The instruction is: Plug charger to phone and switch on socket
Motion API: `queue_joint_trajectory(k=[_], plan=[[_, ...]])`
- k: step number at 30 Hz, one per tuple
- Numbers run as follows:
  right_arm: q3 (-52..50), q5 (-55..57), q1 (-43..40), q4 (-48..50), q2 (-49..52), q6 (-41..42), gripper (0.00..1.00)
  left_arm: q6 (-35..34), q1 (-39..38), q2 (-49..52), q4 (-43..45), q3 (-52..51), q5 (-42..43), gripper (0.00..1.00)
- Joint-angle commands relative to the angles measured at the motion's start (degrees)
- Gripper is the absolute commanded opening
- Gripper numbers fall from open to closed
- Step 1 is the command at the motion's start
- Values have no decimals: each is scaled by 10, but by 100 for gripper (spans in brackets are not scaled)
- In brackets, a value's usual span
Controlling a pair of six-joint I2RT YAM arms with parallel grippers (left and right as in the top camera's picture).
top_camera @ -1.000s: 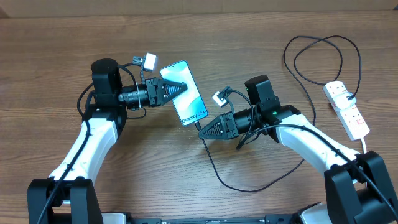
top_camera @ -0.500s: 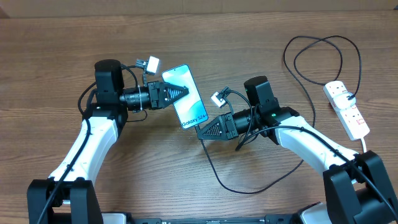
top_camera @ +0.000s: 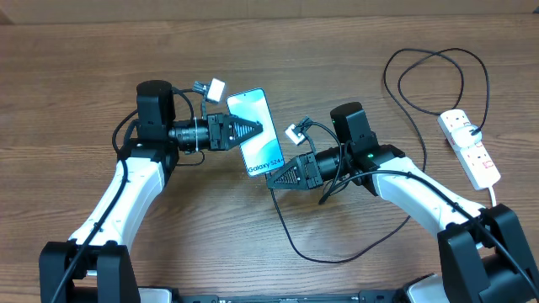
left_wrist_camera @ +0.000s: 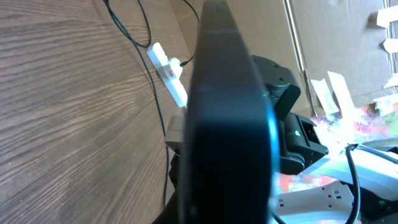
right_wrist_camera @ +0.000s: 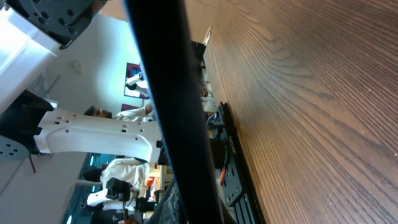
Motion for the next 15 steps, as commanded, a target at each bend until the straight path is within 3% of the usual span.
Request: queue_joint_trajectory(k=[1, 15], plan=[[23, 45, -9, 24, -10, 5, 4, 2, -38, -2, -17, -12, 110, 4], [23, 45, -16, 23, -10, 5, 4, 3, -38, -2, -39, -12, 99, 4]])
